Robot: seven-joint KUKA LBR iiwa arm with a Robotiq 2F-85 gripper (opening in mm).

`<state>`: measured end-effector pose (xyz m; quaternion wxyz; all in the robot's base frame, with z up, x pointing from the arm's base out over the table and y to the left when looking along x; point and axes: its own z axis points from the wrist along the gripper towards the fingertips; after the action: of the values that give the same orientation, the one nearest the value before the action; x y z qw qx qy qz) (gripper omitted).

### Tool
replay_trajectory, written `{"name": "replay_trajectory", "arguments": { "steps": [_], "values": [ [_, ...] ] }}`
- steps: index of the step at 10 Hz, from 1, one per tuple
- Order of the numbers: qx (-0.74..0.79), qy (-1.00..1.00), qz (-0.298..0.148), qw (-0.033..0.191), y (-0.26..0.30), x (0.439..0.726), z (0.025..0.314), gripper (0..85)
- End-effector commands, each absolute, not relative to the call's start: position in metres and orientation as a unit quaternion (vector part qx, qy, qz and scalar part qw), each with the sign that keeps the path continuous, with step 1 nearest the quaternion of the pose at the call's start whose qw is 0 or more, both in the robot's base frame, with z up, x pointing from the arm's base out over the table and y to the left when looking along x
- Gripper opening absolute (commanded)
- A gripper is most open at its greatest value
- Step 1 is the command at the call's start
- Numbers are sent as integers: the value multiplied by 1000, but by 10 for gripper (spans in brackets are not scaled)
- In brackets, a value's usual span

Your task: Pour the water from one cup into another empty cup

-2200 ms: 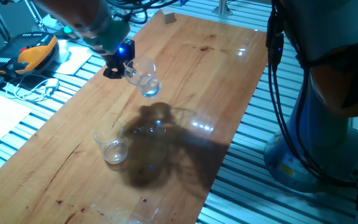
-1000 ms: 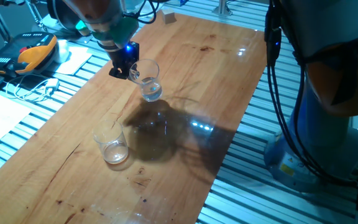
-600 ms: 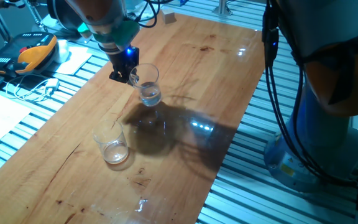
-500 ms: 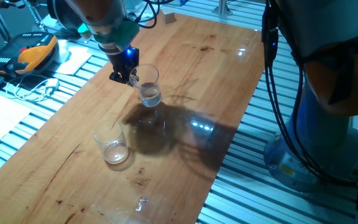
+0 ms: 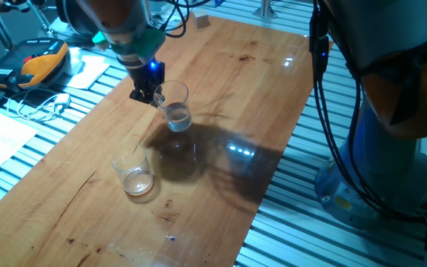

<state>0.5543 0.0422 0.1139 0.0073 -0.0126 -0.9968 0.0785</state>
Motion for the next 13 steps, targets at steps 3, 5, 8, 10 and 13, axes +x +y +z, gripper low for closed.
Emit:
{"name": "replay_trajectory", "arguments": {
  "steps": [3, 5, 8, 10, 13],
  "values": [
    [-12, -998, 62, 23, 57, 551, 110, 0],
    [-13, -998, 59, 27, 64, 550, 107, 0],
    [-13, -998, 58, 25, 69, 547, 100, 0],
    [-7, -998, 55, 22, 63, 548, 94, 0],
    [1, -999, 47, 23, 61, 547, 90, 0]
  ]
}}
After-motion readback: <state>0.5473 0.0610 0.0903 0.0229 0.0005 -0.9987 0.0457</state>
